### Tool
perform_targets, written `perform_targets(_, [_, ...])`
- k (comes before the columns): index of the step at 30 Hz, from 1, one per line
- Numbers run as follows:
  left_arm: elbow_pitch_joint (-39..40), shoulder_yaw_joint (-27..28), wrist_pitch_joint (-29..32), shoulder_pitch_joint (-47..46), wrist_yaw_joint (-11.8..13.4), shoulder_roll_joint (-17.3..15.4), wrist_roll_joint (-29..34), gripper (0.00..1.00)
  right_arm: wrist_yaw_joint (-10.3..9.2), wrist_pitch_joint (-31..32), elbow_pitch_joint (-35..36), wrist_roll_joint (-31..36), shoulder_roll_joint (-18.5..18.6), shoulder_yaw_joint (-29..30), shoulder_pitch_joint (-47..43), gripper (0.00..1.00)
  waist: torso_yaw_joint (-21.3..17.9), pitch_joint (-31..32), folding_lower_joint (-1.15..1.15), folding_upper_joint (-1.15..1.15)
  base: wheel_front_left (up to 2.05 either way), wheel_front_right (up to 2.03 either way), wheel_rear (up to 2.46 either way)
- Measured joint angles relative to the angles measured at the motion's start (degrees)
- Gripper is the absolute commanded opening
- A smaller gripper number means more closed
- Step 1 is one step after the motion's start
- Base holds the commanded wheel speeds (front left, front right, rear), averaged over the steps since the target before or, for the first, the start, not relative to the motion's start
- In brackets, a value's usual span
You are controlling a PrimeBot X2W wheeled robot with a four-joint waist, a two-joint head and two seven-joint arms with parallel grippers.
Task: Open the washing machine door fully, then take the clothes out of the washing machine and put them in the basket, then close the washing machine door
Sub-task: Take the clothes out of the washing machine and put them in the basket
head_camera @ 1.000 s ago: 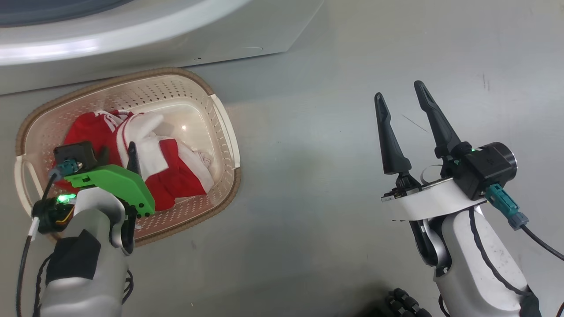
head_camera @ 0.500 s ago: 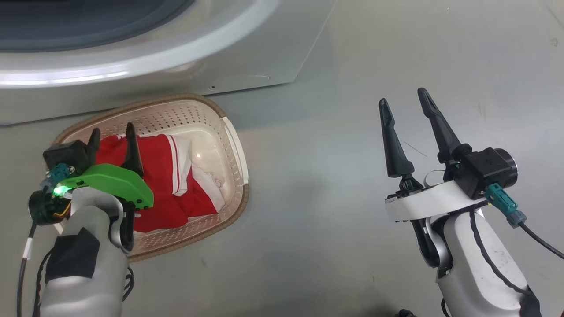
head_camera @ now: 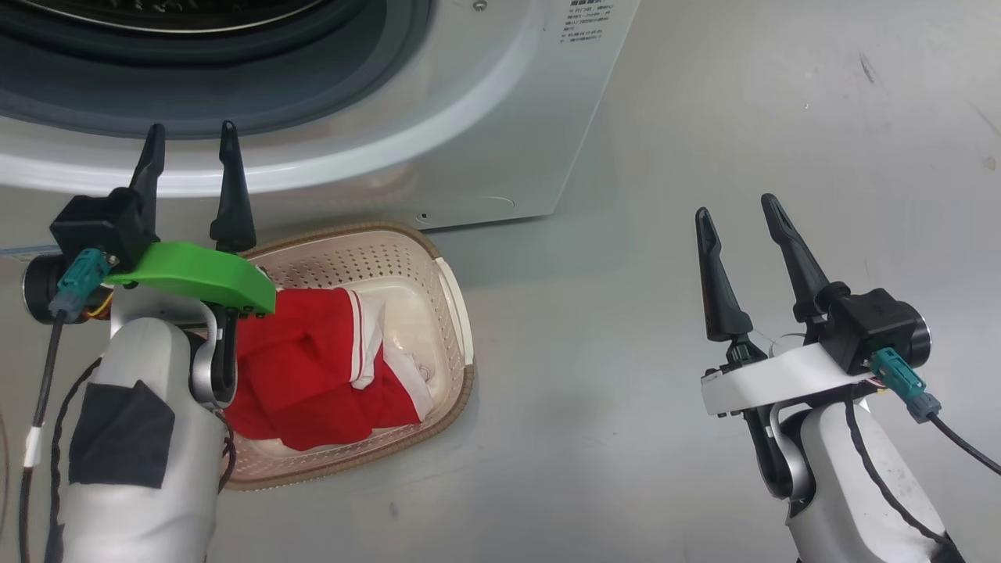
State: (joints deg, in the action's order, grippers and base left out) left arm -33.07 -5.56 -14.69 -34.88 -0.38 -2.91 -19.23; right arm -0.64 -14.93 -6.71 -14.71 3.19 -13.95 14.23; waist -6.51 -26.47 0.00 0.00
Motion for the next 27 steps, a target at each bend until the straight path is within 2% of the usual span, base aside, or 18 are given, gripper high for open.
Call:
perform_targets(3, [4.5,0.3,0.0,1.0,0.0,0.0,0.9,1.0,0.01,0.0,-0.3,0.0,0.0,0.4,-0.7,1.0,0.8,1.8,0.0,0.0,0.0,0.0,0.0])
perform_targets(11, [10.2,0.1,0.0,8.6,0.0,0.0,2.4,1.0,0.38,0.0,-1.4,0.1,0.0,1.3,-2.2,1.0,2.7,6.7,0.0,0.0,0.0,0.0,0.0])
perform_targets(12, [11.4,-0.3,0.0,11.7,0.0,-0.1,3.3,1.0,0.57,0.0,-1.6,0.2,0.0,1.4,-3.1,1.0,3.4,8.5,0.0,0.0,0.0,0.0,0.0])
perform_targets(27, [16.4,-1.3,0.0,26.9,0.2,-0.3,3.8,1.0,1.18,0.0,-3.4,0.4,0.0,2.0,-9.1,1.0,5.5,17.4,0.0,0.0,0.0,0.0,0.0])
